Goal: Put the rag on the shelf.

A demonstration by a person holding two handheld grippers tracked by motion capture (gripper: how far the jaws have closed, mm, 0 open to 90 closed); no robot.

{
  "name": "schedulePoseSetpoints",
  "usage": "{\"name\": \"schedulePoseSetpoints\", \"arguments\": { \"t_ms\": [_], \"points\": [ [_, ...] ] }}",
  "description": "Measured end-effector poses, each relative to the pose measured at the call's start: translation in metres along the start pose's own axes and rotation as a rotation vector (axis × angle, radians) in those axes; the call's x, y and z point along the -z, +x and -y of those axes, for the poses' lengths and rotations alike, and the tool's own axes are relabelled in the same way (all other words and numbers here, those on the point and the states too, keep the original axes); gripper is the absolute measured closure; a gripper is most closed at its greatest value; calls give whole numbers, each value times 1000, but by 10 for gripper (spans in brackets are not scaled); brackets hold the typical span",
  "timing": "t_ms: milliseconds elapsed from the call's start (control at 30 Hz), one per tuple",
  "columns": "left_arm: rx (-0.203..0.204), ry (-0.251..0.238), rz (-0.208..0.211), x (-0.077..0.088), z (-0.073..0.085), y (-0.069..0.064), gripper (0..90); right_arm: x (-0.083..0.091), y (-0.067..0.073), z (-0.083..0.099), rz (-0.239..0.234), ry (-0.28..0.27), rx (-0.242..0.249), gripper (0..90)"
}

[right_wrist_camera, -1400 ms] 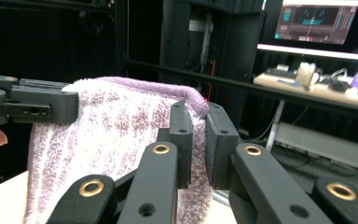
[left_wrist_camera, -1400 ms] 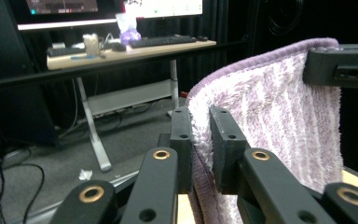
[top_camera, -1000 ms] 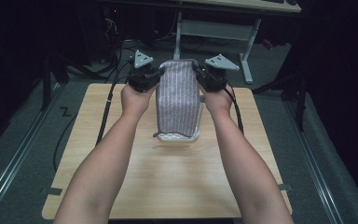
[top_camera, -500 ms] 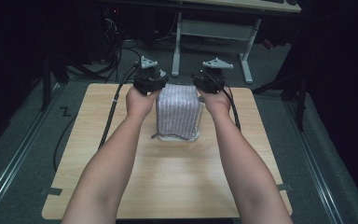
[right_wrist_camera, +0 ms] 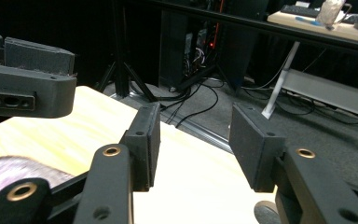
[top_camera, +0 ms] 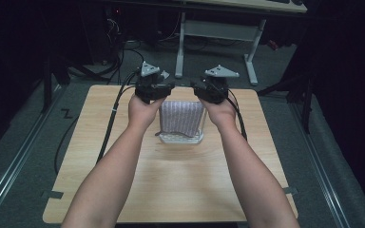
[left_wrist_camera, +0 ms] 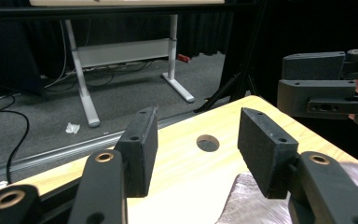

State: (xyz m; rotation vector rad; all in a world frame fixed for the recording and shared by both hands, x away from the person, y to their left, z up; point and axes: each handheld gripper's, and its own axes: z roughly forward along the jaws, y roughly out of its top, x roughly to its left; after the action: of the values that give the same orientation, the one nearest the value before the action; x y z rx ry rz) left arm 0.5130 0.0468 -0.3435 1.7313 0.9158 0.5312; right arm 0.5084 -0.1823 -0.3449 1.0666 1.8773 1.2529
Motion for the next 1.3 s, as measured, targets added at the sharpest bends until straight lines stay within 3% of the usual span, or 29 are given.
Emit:
{"name": "schedulePoseSetpoints", "arguments": {
  "t_ms": [100, 300, 467, 533, 700, 833, 1067, 1300],
  "points": [
    [-18, -1, 1, 9, 2, -5, 459, 10, 5, 1, 15, -14, 0, 567],
    [-8, 3, 31, 28, 9, -12, 420, 31, 14, 11, 25, -19, 8, 569],
    [-28, 2, 35, 49, 27, -18, 409, 45, 19, 23, 29, -32, 6, 543],
    [-17, -14, 46, 63, 37, -18, 400, 55, 21, 32, 29, -36, 11, 535],
    [-5, -12, 59, 80, 49, -17, 394, 67, 24, 43, 35, -48, 18, 524],
    [-15, -7, 59, 96, 61, -16, 383, 77, 28, 57, 41, -51, 34, 510],
    [5, 7, 53, 101, 73, -7, 375, 80, 31, 64, 31, -13, 50, 482],
    [36, 75, 43, 90, 95, 6, 364, 74, 30, 77, 33, 22, 67, 475]
  ]
}}
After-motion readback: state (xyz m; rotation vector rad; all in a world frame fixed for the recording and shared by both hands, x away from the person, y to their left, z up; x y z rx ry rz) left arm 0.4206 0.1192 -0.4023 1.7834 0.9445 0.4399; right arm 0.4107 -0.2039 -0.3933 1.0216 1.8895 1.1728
